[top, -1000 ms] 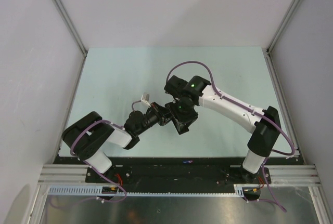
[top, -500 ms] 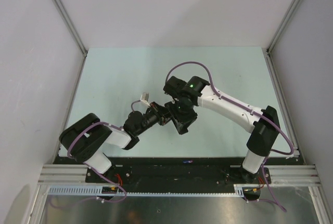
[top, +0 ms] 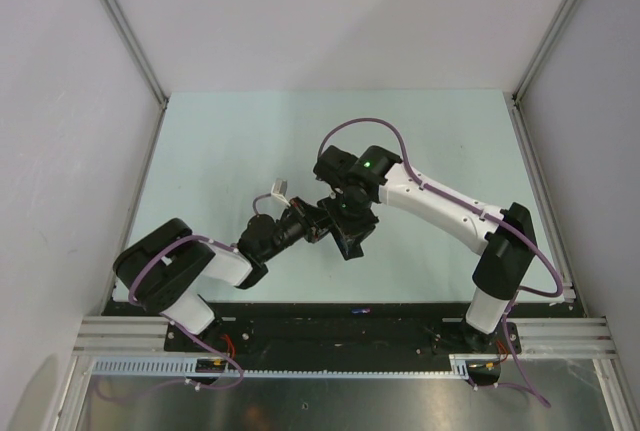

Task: Load the batteries into the remote control

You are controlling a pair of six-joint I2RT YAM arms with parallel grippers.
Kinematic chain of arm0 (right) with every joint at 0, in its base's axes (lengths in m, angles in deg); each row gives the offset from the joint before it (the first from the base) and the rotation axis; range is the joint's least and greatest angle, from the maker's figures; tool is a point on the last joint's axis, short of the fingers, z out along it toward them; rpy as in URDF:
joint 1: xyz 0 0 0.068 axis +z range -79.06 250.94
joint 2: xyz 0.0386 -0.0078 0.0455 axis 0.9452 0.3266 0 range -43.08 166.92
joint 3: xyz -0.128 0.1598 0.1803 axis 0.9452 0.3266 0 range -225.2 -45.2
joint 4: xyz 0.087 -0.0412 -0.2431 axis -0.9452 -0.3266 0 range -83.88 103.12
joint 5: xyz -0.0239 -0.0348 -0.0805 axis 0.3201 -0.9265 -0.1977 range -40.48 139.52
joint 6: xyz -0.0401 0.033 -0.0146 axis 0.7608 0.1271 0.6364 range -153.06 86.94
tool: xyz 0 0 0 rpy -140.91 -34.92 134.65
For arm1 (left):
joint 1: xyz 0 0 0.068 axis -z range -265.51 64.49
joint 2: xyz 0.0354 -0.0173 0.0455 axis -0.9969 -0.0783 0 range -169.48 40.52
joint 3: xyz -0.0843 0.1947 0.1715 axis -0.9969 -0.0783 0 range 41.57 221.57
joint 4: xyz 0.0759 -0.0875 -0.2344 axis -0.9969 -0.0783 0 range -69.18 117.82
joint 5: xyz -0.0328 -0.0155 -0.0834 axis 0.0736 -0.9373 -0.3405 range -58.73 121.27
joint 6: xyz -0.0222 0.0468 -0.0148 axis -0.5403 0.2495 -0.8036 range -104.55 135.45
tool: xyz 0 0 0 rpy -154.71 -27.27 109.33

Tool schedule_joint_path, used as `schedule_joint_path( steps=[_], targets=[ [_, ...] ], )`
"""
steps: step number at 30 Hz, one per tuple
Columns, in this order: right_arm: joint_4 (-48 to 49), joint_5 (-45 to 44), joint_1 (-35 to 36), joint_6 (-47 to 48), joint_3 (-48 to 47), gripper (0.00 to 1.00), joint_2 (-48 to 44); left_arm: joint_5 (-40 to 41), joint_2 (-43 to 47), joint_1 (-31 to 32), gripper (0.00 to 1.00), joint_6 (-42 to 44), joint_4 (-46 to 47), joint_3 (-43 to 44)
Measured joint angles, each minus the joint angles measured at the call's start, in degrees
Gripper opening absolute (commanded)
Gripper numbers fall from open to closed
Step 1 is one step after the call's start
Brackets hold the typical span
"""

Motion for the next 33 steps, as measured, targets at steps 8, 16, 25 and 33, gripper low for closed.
schedule_joint_path(
  steps=[8,16,25,33],
  targets=[
    [-0.04,0.22,0.11,-0.20,-0.96,0.00,0.09,0.39,0.02,0.15,0.00,0.20,0.07,-0.07],
    [-0.07,-0.15,0.28,-0.22,-1.53,0.00,0.55,0.44,0.02,0.20,0.00,0.02,0.04,-0.07],
    [-0.02,-0.26,0.79,-0.24,-1.73,0.00,0.63,0.72,0.02,0.26,0.00,-0.13,0.07,-0.28],
    [0.94,-0.26,1.77,-0.28,-3.76,0.00,1.01,0.68,0.02,0.50,0.00,-0.70,0.61,-0.28]
  ],
)
